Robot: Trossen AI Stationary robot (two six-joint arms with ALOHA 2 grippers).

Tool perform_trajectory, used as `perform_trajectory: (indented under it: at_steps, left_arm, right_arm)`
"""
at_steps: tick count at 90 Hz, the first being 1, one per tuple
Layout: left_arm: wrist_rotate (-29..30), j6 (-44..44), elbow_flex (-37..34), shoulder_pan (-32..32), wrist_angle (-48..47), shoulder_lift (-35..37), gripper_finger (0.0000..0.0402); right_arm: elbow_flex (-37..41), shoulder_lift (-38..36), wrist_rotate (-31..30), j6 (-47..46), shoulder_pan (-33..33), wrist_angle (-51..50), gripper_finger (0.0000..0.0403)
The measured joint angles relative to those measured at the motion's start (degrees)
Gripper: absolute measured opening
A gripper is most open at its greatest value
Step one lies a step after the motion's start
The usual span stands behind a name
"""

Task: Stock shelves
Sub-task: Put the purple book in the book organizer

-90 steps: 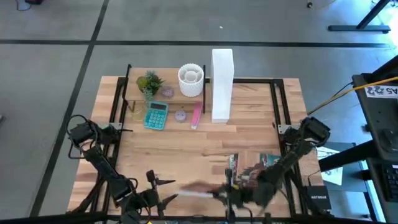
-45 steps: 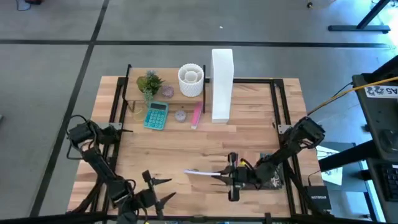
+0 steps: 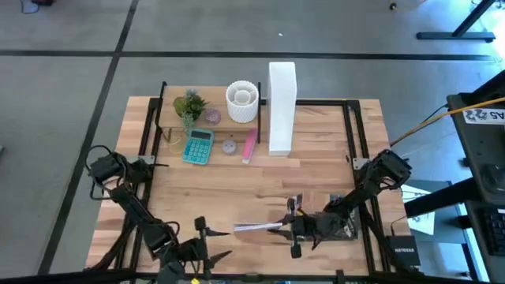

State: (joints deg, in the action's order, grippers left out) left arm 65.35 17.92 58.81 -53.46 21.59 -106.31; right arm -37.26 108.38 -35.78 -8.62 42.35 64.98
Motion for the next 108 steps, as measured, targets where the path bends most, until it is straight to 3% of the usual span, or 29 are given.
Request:
perform_trajectory:
  at_steps: [18, 27, 41, 47, 57, 69, 75, 91, 108]
  left_arm:
    - [-0.6, -0.18, 0.0, 1.6, 0.02, -0.06, 0.0237]
    - [-0.22, -0.31, 0.01, 1.68, 0.02, -0.08, 0.0237]
    - [7.45, -2.69, 0.01, -1.48, -0.01, 0.92, 0.0237]
    - [11.36, -3.9, 0.07, -3.25, 0.25, 1.6, 0.0237]
    - [16.02, -4.54, 0.07, -5.68, 0.09, 1.97, 0.0237]
    - [17.72, -3.35, 0.07, -7.14, -0.47, 1.98, 0.0237]
    - [17.76, -3.09, 0.07, -7.38, -0.53, 1.98, 0.0237]
    - [17.7, -1.8, 0.07, -7.33, -1.72, 2.02, 0.0237]
    - [16.45, 4.05, 0.07, -7.32, -5.68, 2.02, 0.0237]
  right_arm:
    - [-2.25, 0.0, 1.49, -4.22, 0.0, -8.47, 0.0039]
    - [-4.58, 0.0, -0.82, -5.71, 0.06, -12.74, 0.0015]
    - [-7.64, -2.44, -6.88, -6.39, 0.04, -15.34, 0.0007]
    - [-8.16, -6.02, -12.33, -5.88, 0.01, -16.54, 0.0005]
    - [-8.07, -13.35, -26.6, -4.29, -0.43, -20.85, 0.0004]
    - [-8.07, -21.97, -45.73, 1.63, -2.18, -21.52, 0.0002]
    - [-8.07, -24.73, -51.26, 5.14, -4.29, -21.64, 0.0002]
    - [-8.07, -25.99, -52.47, 5.59, -13.59, -22.54, 0.0001]
    - [-8.0, -24.8, -51.55, -1.87, -22.1, -28.64, 0.0001]
